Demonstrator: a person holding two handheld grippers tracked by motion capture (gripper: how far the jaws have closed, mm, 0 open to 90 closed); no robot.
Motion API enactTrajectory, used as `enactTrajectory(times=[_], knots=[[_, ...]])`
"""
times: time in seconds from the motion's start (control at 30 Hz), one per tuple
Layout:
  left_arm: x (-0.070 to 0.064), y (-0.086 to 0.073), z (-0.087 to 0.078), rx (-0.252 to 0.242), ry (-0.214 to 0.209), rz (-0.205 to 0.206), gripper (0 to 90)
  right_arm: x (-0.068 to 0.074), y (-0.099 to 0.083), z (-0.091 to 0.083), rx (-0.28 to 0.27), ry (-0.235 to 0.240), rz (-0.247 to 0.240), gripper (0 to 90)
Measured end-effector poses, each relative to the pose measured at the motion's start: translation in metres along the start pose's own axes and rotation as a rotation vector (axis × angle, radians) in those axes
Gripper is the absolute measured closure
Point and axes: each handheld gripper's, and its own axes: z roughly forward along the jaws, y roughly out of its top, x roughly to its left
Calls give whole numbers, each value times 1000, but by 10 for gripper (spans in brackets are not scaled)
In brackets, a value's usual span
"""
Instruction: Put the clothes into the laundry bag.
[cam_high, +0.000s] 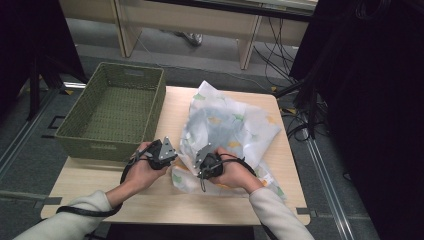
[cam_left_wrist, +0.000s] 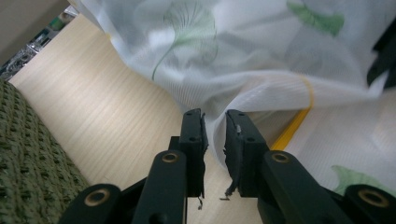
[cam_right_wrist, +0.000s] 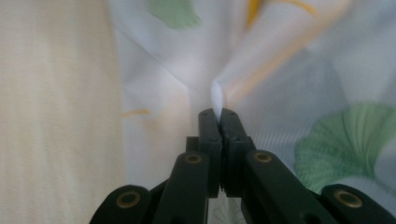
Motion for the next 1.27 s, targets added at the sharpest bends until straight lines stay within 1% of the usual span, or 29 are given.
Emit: enactTrajectory(times=[0.03, 0.1, 0.13, 0.2, 0.27, 0.3, 0.33, 0.37, 0.4, 0.43, 0.47, 0.53, 0.57, 0.6, 0.63, 0.67, 0.73, 0.77, 0.8, 0.87, 0.9, 0.93, 1.0, 1.03, 1.07, 1.1, 1.13, 1.2, 1.27], knots=[[0, 0, -4, -11, 2, -9, 763, 5, 4, 0, -13, 25, -45, 900], [3, 0, -14, -17, 18, -21, 762, 11, 9, 1, -12, 57, -88, 900], [4, -2, -19, -27, 21, -35, 760, 13, 10, 2, 1, 73, -103, 900], [6, -4, -24, -51, 19, -55, 746, 15, 9, 6, 26, 98, -113, 900], [5, -2, -21, -81, -13, -58, 698, 16, 8, 12, 50, 89, -133, 900], [4, -1, -19, -75, -15, -47, 692, 17, 8, 13, 62, 98, -127, 898], [2, 0, -17, -81, -21, -41, 697, 17, 9, 14, 67, 112, -138, 889], [1, 1, -16, -80, -26, -31, 704, 19, 9, 13, 77, 119, -131, 861], [0, 1, -16, -84, -26, -32, 706, 19, 10, 9, 66, 108, -132, 798], [0, 1, -16, -87, -28, -40, 705, 20, 10, 4, 40, 96, -98, 705], [1, 0, -17, -89, -31, -51, 704, 20, 8, -3, -10, 89, -74, 639], [6, -3, -19, -94, -23, -83, 699, 18, 3, -21, -101, 57, -21, 574], [8, -5, -20, -100, -16, -94, 694, 15, -1, -31, -156, 29, 16, 549], [10, -6, -22, -104, -12, -106, 684, 12, -6, -41, -206, -1, 64, 535], [11, -6, -24, -112, -12, -118, 668, 11, -13, -51, -236, -43, 149, 530], [13, -7, -26, -119, -11, -121, 654, 4, -20, -59, -283, -105, 163, 529], [14, -9, -30, -142, -7, -119, 632, -3, -38, -72, -325, -238, 261, 529], [15, -11, -33, -140, -5, -112, 626, -5, -47, -77, -333, -300, 316, 532], [15, -14, -36, -145, -6, -115, 625, -6, -57, -81, -331, -362, 354, 536], [16, -19, -40, -167, -25, -116, 606, -4, -75, -86, -289, -483, 436, 543], [17, -22, -43, -174, -34, -103, 590, -3, -83, -86, -265, -529, 450, 542], [18, -24, -45, -178, -32, -97, 576, -1, -94, -86, -242, -574, 478, 542], [20, -30, -53, -188, -23, -86, 542, 3, -108, -86, -221, -627, 508, 542], [21, -32, -56, -190, -15, -86, 526, 6, -116, -88, -223, -651, 536, 541], [22, -35, -60, -194, -6, -92, 510, 7, -120, -90, -228, -662, 553, 534], [23, -37, -64, -197, -1, -99, 488, 11, -124, -93, -238, -681, 596, 527], [23, -40, -67, -200, -3, -112, 472, 13, -129, -96, -244, -703, 590, 513], [23, -44, -73, -215, 2, -144, 450, 18, -134, -100, -260, -716, 617, 484], [23, -47, -76, -219, -1, -171, 420, 23, -138, -100, -274, -716, 631, 452]])
